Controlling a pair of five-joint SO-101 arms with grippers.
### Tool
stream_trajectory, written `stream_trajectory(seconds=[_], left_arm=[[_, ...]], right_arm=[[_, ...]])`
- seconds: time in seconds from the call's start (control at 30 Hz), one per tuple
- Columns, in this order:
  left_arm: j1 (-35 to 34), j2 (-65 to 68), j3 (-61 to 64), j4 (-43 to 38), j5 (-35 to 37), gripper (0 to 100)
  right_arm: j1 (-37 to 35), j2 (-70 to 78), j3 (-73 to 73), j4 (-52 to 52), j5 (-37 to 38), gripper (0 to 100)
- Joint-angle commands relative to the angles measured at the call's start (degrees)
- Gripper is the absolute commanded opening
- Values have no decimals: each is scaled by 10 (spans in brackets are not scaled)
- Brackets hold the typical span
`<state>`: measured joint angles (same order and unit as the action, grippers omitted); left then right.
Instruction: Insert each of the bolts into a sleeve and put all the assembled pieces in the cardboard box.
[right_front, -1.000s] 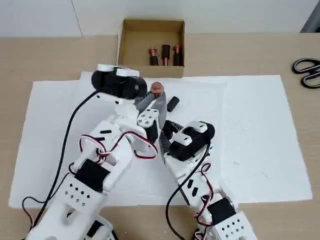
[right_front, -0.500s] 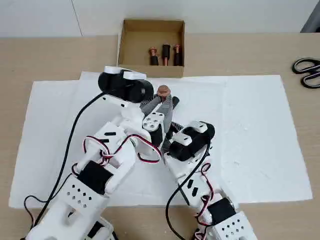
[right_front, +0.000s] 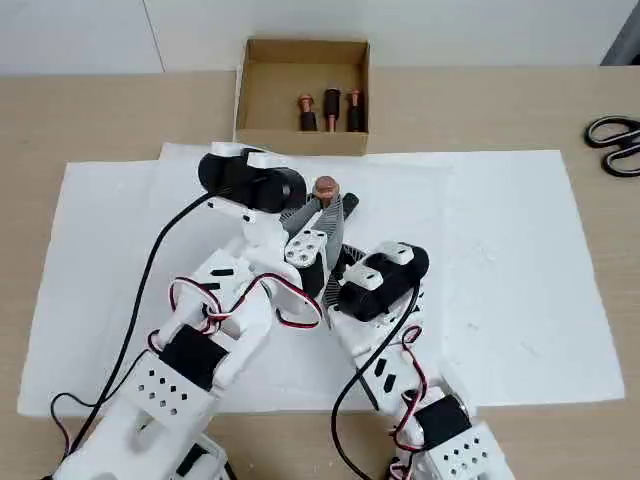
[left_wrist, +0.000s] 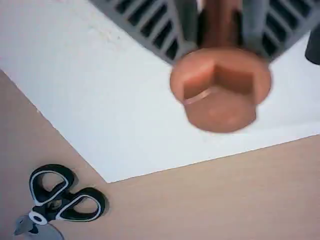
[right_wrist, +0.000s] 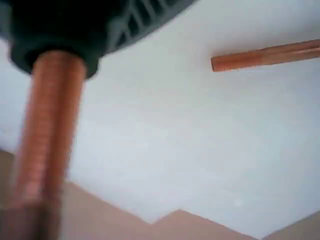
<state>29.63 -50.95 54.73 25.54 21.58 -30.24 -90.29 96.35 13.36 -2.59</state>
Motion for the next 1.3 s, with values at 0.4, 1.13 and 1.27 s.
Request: stream_trajectory(seconds=[0.4,1.13,1.27], left_arm=[[-15,-13,-2,-32,-2,6],[-10,-17,45,-27,-1,6],[-10,-17,43,-11,-1,6]], right_arm=[[-1,-12,4,0,6,3],[-1,-12,4,0,8,3],[-1,-12,4,0,8,3]])
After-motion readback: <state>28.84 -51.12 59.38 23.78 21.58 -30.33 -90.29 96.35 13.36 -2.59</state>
